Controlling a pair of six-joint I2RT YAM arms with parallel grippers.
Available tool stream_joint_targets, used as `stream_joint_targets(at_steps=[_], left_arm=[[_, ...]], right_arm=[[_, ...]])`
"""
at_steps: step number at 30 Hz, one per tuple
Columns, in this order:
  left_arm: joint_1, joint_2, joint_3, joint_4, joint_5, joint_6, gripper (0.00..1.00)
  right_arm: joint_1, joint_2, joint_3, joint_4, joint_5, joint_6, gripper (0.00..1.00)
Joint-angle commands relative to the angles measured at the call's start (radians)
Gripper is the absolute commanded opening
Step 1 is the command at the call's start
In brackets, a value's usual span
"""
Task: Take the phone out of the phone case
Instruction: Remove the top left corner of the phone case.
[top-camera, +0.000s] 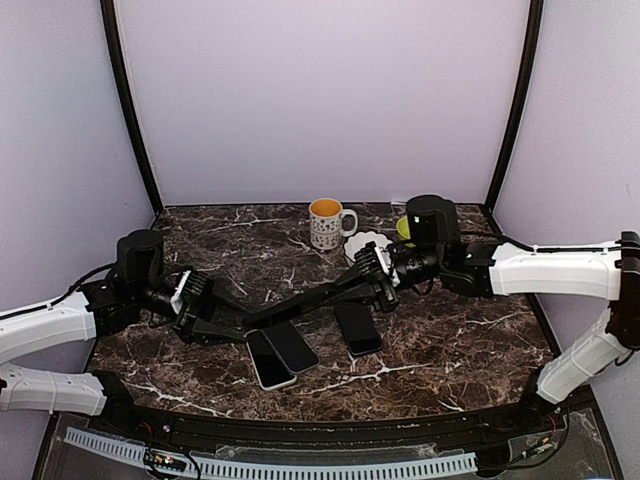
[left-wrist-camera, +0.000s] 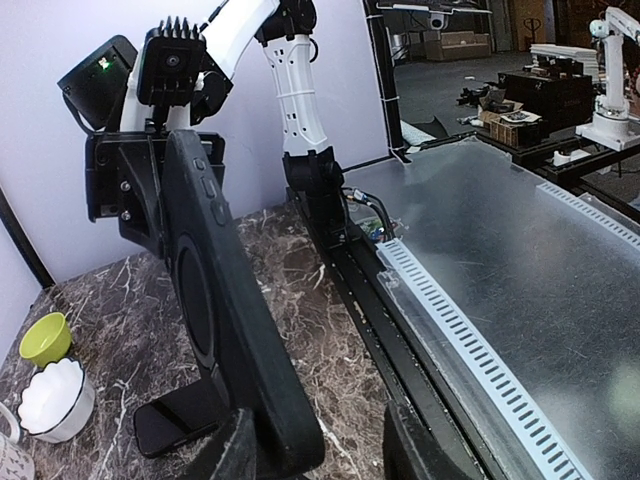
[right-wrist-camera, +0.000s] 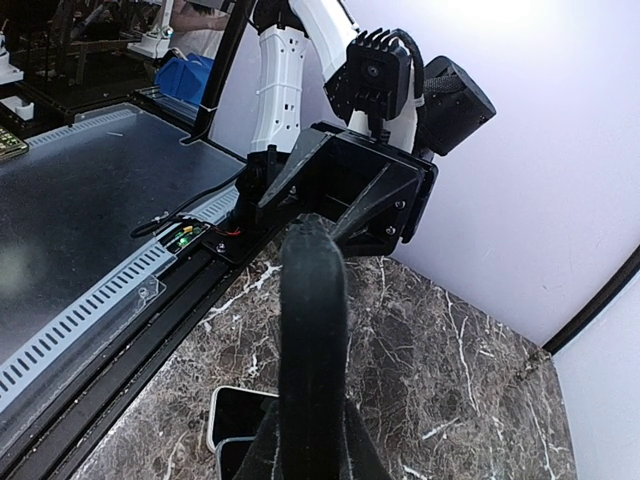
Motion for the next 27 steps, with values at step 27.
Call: stream_joint_targets(at_steps=[27], left_arm=[[-0.015, 0.006, -0.004, -0.015, 0.060, 0.007, 0.15]], right_arm=[[0.052, -0.029, 0.035, 0.082, 0.031, -0.075, 0.00]])
